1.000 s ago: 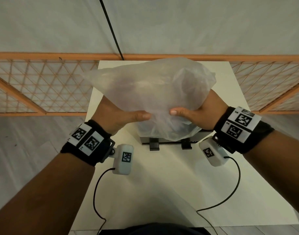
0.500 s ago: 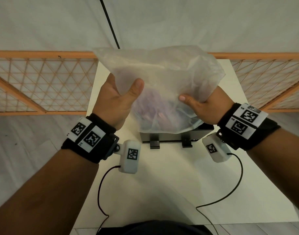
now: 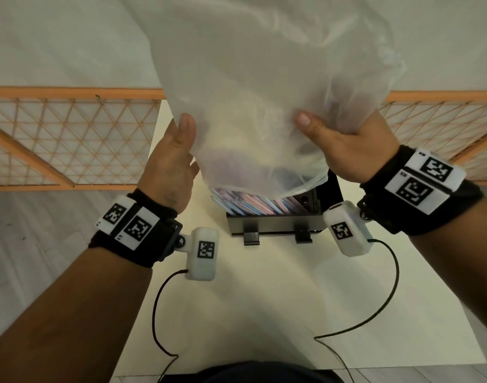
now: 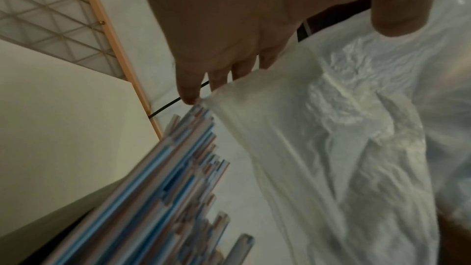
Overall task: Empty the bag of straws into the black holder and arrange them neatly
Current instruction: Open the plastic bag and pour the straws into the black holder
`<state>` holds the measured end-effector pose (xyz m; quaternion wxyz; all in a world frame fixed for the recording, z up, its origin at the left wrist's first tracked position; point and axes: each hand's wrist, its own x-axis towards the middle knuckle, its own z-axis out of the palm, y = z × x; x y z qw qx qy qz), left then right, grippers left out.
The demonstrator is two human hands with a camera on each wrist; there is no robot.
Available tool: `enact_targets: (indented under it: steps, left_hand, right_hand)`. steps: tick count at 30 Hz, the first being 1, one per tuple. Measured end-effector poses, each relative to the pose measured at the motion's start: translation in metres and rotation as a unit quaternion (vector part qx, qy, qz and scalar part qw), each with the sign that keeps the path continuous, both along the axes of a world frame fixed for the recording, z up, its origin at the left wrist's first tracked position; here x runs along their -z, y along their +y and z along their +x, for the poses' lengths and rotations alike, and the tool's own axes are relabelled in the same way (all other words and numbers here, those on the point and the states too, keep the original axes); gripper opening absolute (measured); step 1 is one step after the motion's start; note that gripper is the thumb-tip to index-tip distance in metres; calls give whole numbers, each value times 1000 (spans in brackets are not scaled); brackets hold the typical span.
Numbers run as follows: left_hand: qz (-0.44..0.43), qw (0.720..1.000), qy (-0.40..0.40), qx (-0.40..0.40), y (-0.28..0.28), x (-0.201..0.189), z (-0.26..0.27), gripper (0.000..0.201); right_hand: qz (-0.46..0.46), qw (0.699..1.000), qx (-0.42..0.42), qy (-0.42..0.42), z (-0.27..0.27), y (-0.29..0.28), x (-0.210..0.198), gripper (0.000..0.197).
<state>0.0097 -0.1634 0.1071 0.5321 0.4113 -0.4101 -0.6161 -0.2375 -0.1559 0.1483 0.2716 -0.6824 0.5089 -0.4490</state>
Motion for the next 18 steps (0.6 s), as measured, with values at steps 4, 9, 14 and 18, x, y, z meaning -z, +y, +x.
enact_targets:
  steps: [4,9,14,18]
  left_hand:
    - [13,1000,-11,-7,-2,-3,3,80]
    - [-9,986,-140,-88,-5,-16,10,57]
    - [-139,956,-224,-132,7,-46,17,64]
    - [-242,953,-177,35,15,-63,-1,103]
  right_hand:
    - [-43,999,3,2,0,-3,-16,33]
    - [-41,999,8,-10,-7,-5,-32,33]
    - [-49,999,15,-13,-12,-3,-47,33]
    - [-64,997,-45,-17,1,1,-60,29]
